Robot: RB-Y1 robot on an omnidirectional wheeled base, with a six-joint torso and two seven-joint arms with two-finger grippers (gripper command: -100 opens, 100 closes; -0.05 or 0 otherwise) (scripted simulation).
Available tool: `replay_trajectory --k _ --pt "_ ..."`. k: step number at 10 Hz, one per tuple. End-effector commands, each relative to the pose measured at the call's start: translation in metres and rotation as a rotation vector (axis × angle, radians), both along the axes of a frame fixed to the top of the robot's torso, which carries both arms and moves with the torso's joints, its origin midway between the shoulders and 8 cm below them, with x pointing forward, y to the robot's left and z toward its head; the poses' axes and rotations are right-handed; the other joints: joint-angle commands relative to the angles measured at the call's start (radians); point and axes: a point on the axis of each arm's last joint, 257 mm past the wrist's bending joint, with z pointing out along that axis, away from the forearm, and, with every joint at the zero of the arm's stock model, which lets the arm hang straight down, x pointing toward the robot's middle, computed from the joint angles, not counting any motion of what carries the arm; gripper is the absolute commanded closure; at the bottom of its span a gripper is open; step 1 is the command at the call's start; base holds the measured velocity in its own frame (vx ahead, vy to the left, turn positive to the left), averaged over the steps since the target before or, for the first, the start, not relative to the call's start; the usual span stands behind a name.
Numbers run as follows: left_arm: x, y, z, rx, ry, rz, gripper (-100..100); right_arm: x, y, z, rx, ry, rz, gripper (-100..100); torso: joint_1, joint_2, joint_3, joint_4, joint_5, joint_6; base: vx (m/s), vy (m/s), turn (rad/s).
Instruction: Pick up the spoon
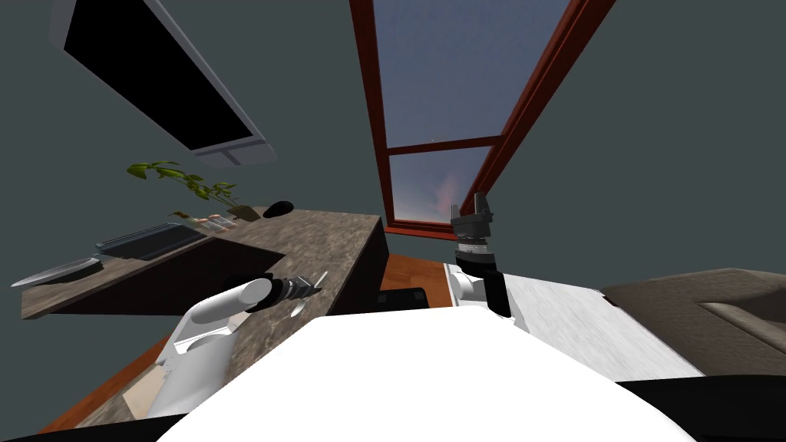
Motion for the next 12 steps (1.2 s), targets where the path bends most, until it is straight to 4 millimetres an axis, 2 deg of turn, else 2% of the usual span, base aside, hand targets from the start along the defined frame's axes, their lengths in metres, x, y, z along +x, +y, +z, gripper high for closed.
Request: replay_trajectory --k 1,3,4,5,6,9,10,11,12 --pt "-0.009 0.0 -0.001 -0.011 0.047 0.0 -100 0.0 0.0 0.0 0.0 0.0 0.0 0 0.0 0.0 0.0 0.0 0.0 0.0 0.035 0.028 0.018" --pt "-0.017 0.002 0.0 -0.015 0.084 0.0 -100 0.0 0.0 0.0 0.0 0.0 0.0 0 -0.001 0.0 0.0 0.0 0.0 0.0 0.029 0.019 0.006" --pt "-0.013 0.002 0.001 -0.013 0.071 0.0 -100 0.0 0.0 0.0 0.0 0.0 0.0 0 -0.001 0.001 0.0 0.0 0.0 0.0 0.01 0.006 0.0" --pt "-0.014 0.002 0.0 -0.014 0.075 0.0 0 0.0 0.0 0.0 0.0 0.0 0.0 0 -0.002 0.002 0.001 0.0 0.0 0.0 0.0 0.0 0.0" --pt "-0.012 0.004 -0.009 -0.015 0.074 0.003 -100 0.0 0.0 0.0 0.0 0.0 0.0 0 -0.002 0.002 0.001 0.0 -0.001 0.0 0.004 -0.003 -0.017" --pt "-0.01 0.007 -0.023 -0.014 0.075 0.006 -100 0.0 0.0 0.0 0.0 0.0 0.0 0 -0.003 0.002 0.001 0.0 -0.001 0.0 0.005 -0.008 -0.015" --pt "-0.011 0.006 -0.02 -0.015 0.076 0.007 -100 0.0 0.0 0.0 0.0 0.0 0.0 0 -0.003 0.002 0.001 0.0 -0.001 0.0 0.0 0.0 0.0" --pt "-0.01 0.007 -0.021 -0.014 0.074 0.006 100 0.0 0.0 0.0 0.0 0.0 0.0 0 -0.003 0.002 0.001 0.001 -0.001 0.0 0.0 0.0 0.0" --pt "-0.01 0.007 -0.021 -0.015 0.074 0.006 100 0.0 0.0 0.0 0.0 0.0 0.0 0 -0.003 0.003 0.001 0.001 -0.001 0.0 0.0 0.0 0.0"
